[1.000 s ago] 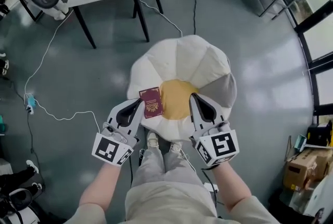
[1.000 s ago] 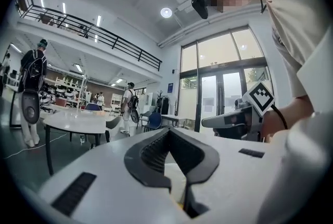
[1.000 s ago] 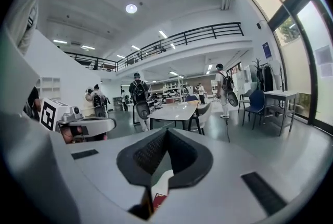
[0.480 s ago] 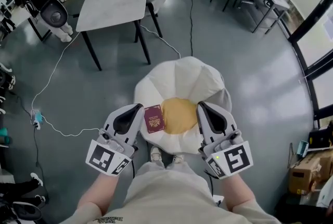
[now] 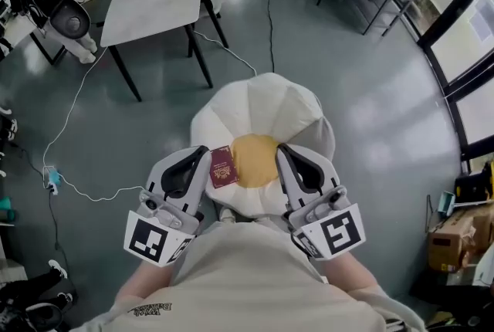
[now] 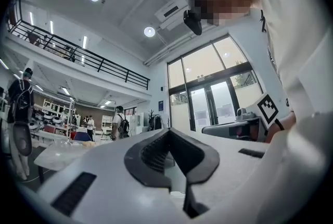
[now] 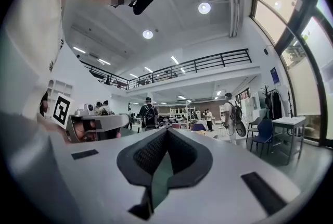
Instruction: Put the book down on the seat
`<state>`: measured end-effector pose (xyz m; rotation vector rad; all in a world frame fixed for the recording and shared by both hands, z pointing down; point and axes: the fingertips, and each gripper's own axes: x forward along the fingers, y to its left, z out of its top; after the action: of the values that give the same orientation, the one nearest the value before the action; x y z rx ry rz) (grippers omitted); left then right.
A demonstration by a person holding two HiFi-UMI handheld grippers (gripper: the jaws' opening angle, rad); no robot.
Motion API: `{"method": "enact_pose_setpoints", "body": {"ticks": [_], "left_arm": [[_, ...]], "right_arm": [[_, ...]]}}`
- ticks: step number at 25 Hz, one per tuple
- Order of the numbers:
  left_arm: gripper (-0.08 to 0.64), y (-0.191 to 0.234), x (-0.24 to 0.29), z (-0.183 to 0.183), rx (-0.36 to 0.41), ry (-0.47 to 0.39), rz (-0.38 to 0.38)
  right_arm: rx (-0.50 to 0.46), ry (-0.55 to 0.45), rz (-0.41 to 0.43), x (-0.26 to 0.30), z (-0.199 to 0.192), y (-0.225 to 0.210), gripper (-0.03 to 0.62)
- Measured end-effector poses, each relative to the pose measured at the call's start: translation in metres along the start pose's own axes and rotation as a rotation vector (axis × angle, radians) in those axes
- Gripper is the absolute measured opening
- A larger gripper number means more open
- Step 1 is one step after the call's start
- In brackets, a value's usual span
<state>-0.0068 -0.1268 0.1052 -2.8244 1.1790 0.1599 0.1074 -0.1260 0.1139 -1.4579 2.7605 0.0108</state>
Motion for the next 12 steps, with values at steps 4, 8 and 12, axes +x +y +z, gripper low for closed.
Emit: {"method": "enact_pose_setpoints", "body": {"ticks": [4, 8, 12], "left_arm": [[0.005, 0.001, 0.005, -0.005, -0.020, 0.014, 0.003], [0.005, 0.005, 0.009, -0.010, -0.052, 0.018, 0.018], [0.005, 0.001, 0.010, -0.007, -0.055, 0.015, 0.024]], "right_arm": [[0.011, -0.006, 0.007, -0.001, 0.003, -0.001, 0.005], [-0.024, -0.017, 0.012, 0.001, 0.010, -0.004, 0.005], [-0.051, -0.011, 0.010, 0.002, 0.012, -0.004, 0.003]]}}
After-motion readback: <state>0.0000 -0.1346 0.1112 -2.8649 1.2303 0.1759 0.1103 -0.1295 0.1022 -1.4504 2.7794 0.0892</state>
